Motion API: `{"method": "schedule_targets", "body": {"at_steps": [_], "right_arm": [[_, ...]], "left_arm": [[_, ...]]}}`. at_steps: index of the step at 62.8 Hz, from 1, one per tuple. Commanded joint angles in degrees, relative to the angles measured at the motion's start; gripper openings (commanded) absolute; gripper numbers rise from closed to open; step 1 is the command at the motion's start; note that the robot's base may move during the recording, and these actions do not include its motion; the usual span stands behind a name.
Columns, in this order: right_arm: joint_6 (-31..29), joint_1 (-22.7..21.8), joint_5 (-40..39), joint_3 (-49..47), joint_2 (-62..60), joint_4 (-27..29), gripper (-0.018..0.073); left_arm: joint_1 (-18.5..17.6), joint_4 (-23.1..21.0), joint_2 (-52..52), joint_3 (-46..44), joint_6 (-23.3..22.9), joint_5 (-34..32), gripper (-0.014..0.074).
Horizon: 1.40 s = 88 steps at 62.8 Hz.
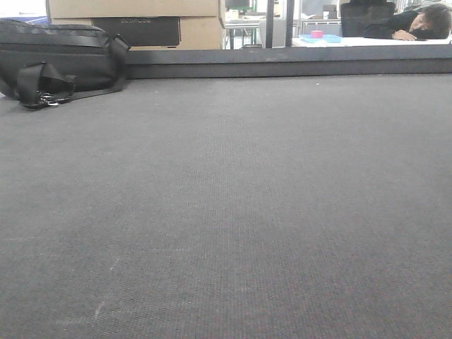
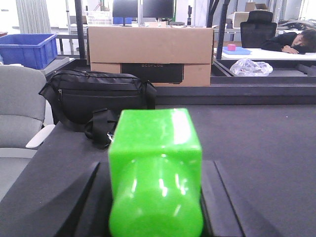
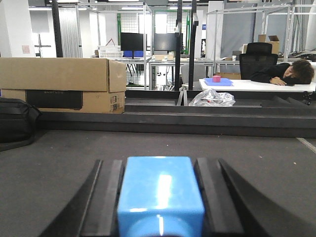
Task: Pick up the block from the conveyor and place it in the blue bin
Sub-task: 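Lift both held blocks up off the conveyor belt, then drive away from the conveyor past the red frame holding both blocks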
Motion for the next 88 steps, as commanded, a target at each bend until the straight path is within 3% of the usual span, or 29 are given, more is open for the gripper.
{"method": "schedule_targets", "body": {"at_steps": [1, 88], "right_arm": [[-0.44, 0.11, -0.52, -0.46, -0.25, -0.51, -0.0162], [-0.44, 0.11, -0.52, -0.46, -0.25, -0.51, -0.0162]], "left_arm": [[-0.33, 0.18, -0.25, 0.18, 0.12, -0.81, -0.0111], [-0.33, 0.18, -0.25, 0.18, 0.12, -0.91, -0.0111]]}}
